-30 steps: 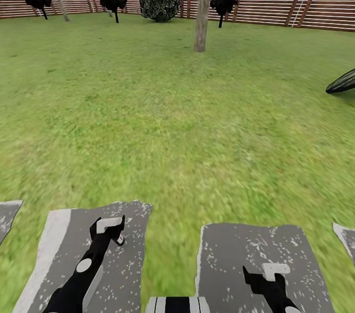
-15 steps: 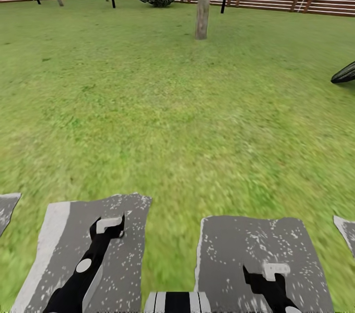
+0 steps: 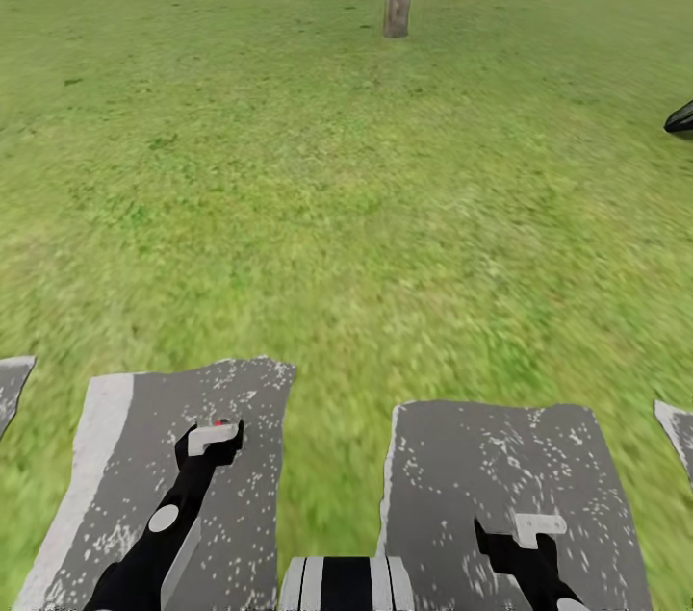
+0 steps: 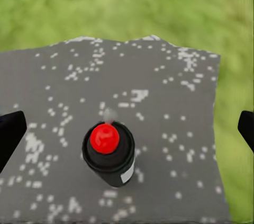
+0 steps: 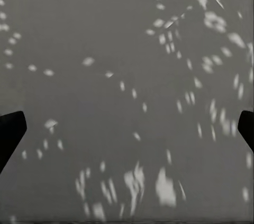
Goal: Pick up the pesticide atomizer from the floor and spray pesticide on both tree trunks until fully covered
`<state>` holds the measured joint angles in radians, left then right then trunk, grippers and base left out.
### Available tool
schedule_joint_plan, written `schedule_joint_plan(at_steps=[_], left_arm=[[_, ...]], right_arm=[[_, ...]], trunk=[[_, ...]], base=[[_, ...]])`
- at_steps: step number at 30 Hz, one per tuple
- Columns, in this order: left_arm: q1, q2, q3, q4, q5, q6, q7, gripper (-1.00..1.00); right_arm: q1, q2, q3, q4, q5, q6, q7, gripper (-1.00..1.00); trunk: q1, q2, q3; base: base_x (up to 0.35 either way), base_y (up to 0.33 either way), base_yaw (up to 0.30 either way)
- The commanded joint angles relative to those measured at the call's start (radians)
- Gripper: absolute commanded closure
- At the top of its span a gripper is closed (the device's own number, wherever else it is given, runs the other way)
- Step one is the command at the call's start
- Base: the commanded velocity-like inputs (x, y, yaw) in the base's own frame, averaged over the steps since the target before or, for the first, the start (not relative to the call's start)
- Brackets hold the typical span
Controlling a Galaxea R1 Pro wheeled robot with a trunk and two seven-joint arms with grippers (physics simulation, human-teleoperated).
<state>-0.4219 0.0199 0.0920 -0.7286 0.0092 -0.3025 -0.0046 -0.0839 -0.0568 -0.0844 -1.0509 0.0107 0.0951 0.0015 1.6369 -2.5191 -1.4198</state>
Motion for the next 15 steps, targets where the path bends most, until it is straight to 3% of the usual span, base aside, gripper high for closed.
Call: schedule_joint_plan(at_steps=[1, 8, 15], left_arm=[[0.0, 0.0, 0.0, 0.0, 0.0, 0.0, 0.0, -1.0], [0.0, 0.0, 0.0, 0.0, 0.0, -0.001, 0.0, -1.0], [0.0, 0.0, 0.0, 0.0, 0.0, 0.0, -0.001, -1.0]], right_arm=[[0.0, 0.0, 0.0, 0.0, 0.0, 0.0, 0.0, -1.0], [0.0, 0.0, 0.0, 0.0, 0.0, 0.0, 0.0, -1.0], [0.0, 0.0, -0.001, 0.0, 0.0, 0.0, 0.0, -1.0]], trunk=[[0.0, 0.0, -0.006], [0.004, -0.002, -0.043], [0.004, -0.002, -0.046]], base=[[0.0, 0.0, 0.0], [0.0, 0.0, 0.0], [0.0, 0.0, 0.005]])
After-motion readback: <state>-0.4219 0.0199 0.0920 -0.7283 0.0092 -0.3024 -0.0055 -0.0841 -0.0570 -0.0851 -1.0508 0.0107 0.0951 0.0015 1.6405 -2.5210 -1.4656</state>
